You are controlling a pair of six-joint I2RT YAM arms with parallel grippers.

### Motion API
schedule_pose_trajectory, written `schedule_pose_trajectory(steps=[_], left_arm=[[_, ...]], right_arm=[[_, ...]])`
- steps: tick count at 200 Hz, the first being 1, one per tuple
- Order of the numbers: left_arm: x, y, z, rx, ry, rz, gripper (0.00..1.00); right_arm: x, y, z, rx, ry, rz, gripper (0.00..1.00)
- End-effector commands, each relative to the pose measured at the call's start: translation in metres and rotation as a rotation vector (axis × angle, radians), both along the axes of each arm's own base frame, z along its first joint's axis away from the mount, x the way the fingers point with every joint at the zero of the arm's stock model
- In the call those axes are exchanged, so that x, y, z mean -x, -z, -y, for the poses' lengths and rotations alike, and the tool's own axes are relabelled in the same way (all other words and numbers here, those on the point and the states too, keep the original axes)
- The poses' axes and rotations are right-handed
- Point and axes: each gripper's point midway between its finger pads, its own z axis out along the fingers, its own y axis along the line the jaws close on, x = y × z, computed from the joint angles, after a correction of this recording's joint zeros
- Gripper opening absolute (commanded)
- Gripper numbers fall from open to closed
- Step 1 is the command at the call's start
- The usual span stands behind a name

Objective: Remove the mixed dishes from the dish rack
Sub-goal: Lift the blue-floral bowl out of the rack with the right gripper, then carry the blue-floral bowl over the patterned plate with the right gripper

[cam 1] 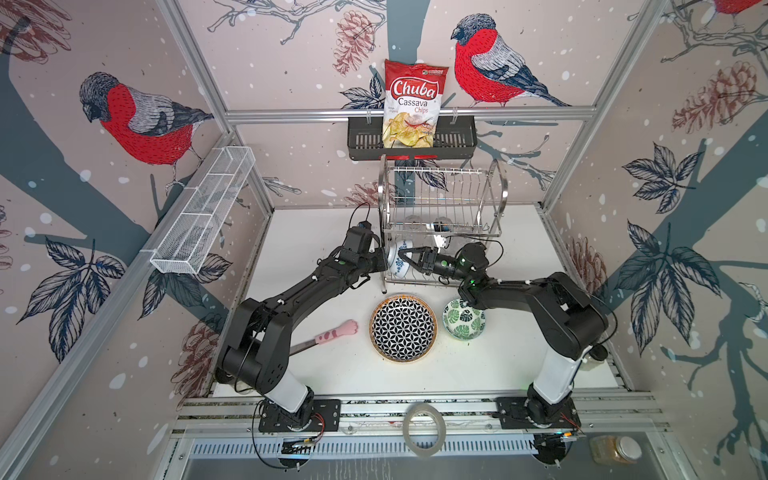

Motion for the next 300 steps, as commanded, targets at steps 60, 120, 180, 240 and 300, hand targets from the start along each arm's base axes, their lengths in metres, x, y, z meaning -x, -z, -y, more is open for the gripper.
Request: schedule_pose_trajectory(steps=[60, 120, 180, 240, 300], left_arm=[[0.005, 0.0, -0.009, -0.024, -0.019, -0.012, 0.2], [0.018, -0.015, -0.013, 0.009, -0.021, 0.002, 0.24], [0.036, -0.031, -0.02, 0.059, -0.039, 0.037, 0.62], [0.051, -0.042, -0.025, 0.083, -0.038, 0.052, 0.67], [0.065, -0.057, -0.039, 0.051, -0.051, 0.081, 0.68]], right_arm=[[0.045, -0.02, 0.02, 0.09, -0.005, 0.235, 0.0], [0.067, 0.008, 0.055, 0.353, 0.082, 0.25, 0.0], [0.089, 0.01, 0.102, 0.566, 0.186, 0.259, 0.0], [0.102, 0.024, 0.111, 0.696, 0.175, 0.235, 0.0], [0.109, 0.023, 0.094, 0.729, 0.137, 0.255, 0.0]])
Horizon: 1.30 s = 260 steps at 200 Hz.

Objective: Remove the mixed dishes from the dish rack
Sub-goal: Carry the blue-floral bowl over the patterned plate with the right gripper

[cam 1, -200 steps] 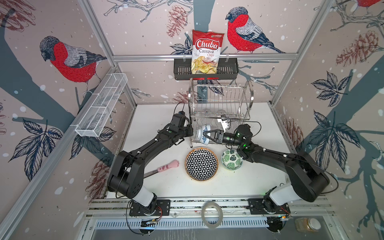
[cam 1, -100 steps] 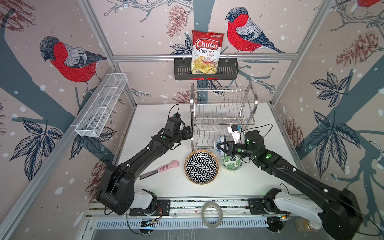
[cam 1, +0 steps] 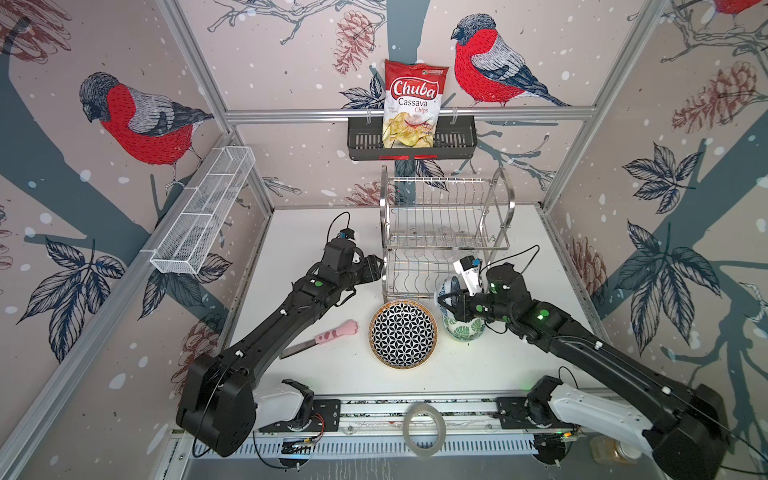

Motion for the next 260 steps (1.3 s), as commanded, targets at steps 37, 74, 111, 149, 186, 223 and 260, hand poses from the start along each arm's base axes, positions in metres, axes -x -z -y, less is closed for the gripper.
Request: schedule_pose_trajectory(steps=[37, 74, 111, 149, 186, 223, 260], left_arm=[[0.014, -0.015, -0.013, -0.028, -0.01, 0.036, 0.7], [0.022, -0.018, -0.011, -0.021, 0.014, 0.014, 0.76], [0.033, -0.021, -0.001, 0.002, 0.08, -0.025, 0.85], [0.053, -0.015, 0.02, 0.003, 0.204, -0.138, 0.9], [0.093, -0.008, 0.05, -0.06, 0.345, -0.221, 0.92], [0.117, -0.009, 0.041, -0.069, 0.349, -0.262, 0.88], [0.138, -0.008, 0.034, -0.069, 0.361, -0.306, 0.86]], right_arm=[[0.013, -0.006, -0.03, 0.137, -0.068, 0.103, 0.0], [0.041, -0.001, -0.055, 0.269, -0.15, 0.171, 0.0], [0.082, -0.002, -0.077, 0.399, -0.294, 0.294, 0.0], [0.114, 0.01, -0.09, 0.641, -0.43, 0.431, 0.0], [0.127, 0.026, -0.089, 0.839, -0.516, 0.509, 0.0], [0.127, 0.025, -0.095, 0.842, -0.543, 0.541, 0.0], [0.118, 0.014, -0.096, 0.84, -0.522, 0.585, 0.0]])
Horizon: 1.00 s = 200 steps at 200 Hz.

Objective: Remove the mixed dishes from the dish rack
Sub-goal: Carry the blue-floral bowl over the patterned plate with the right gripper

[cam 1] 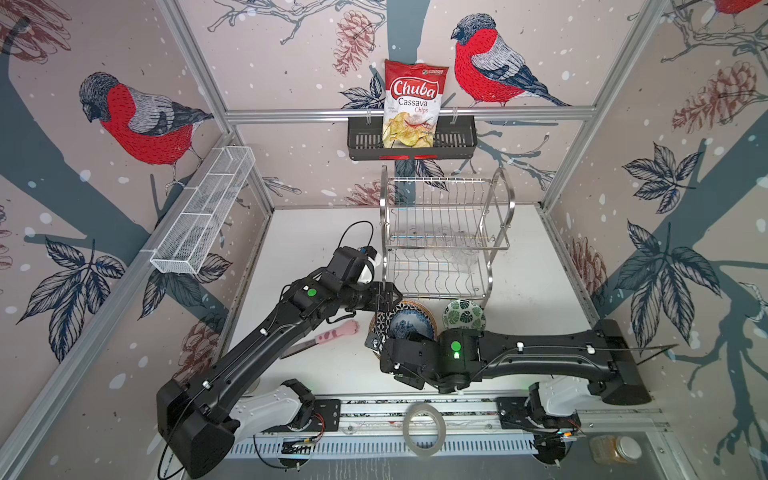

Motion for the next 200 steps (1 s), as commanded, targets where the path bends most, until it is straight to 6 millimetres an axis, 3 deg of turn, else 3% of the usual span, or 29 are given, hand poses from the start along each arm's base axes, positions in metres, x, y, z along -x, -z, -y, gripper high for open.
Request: schedule_pose_trajectory(steps=[1, 65, 98, 132, 159, 192, 200], left_arm=[[0.018, 0.009, -0.005, -0.023, 0.01, -0.072, 0.86], [0.042, 0.031, 0.036, -0.123, 0.136, -0.096, 0.8], [0.041, 0.047, 0.044, -0.18, 0.163, -0.119, 0.58], [0.033, 0.046, 0.054, -0.176, 0.171, -0.109, 0.23], [0.029, 0.044, 0.06, -0.173, 0.173, -0.106, 0.02], [0.025, 0.042, 0.065, -0.168, 0.171, -0.106, 0.0], [0.024, 0.042, 0.066, -0.166, 0.169, -0.105, 0.0]], right_arm=[[-0.013, -0.014, 0.0, -0.011, -0.003, 0.078, 0.0], [-0.029, -0.028, -0.009, -0.041, -0.004, 0.148, 0.0], [-0.032, -0.044, -0.009, -0.101, 0.005, 0.151, 0.0], [-0.03, -0.05, -0.004, -0.138, 0.022, 0.138, 0.0], [-0.031, -0.048, 0.0, -0.143, 0.034, 0.139, 0.0], [-0.033, -0.047, 0.004, -0.167, 0.048, 0.142, 0.0], [-0.033, -0.048, 0.005, -0.18, 0.053, 0.138, 0.09]])
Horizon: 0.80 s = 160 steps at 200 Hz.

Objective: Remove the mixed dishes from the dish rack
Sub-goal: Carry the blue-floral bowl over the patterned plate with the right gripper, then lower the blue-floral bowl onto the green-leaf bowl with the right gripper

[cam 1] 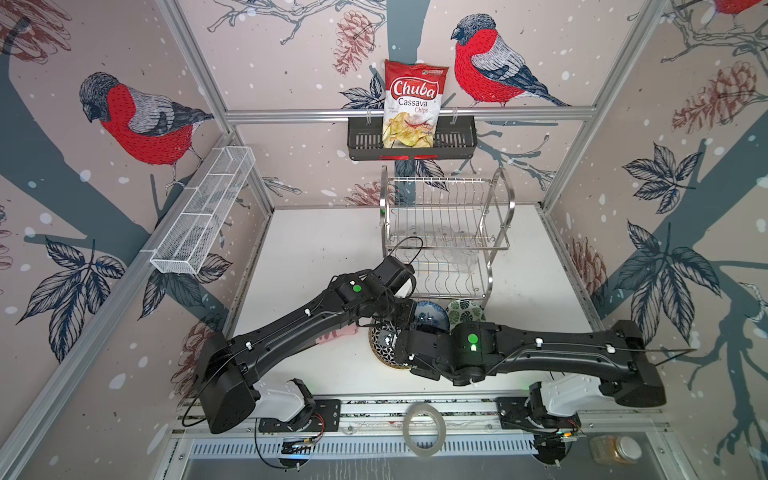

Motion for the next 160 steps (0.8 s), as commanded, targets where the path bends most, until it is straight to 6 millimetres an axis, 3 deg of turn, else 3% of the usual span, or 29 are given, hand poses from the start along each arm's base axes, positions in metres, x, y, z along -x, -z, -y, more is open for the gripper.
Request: schedule_pose_trajectory(steps=[1, 10, 30, 49, 79, 138, 160], left_arm=[[-0.005, 0.001, 0.0, -0.014, -0.024, 0.007, 0.0], [-0.007, 0.0, 0.001, -0.009, -0.025, 0.01, 0.0], [-0.01, -0.004, 0.003, -0.005, -0.032, 0.023, 0.0], [-0.013, -0.008, 0.005, 0.013, -0.037, 0.039, 0.0], [-0.016, -0.01, 0.009, 0.027, -0.039, 0.048, 0.0], [-0.021, -0.009, 0.011, 0.01, -0.034, 0.059, 0.0], [-0.022, -0.01, 0.013, 0.012, -0.027, 0.066, 0.0]], right_arm=[[-0.015, -0.034, -0.028, -0.234, 0.079, 0.06, 0.1], [-0.014, -0.035, -0.027, -0.254, 0.082, 0.05, 0.23], [-0.012, -0.041, -0.024, -0.328, 0.084, 0.009, 0.36], [-0.013, -0.049, -0.021, -0.409, 0.083, -0.041, 0.4], [-0.022, -0.06, -0.008, -0.522, 0.11, -0.121, 0.56], [-0.072, -0.085, 0.053, -0.722, 0.329, -0.194, 0.59], [-0.089, -0.078, 0.067, -0.718, 0.411, -0.247, 0.57]])
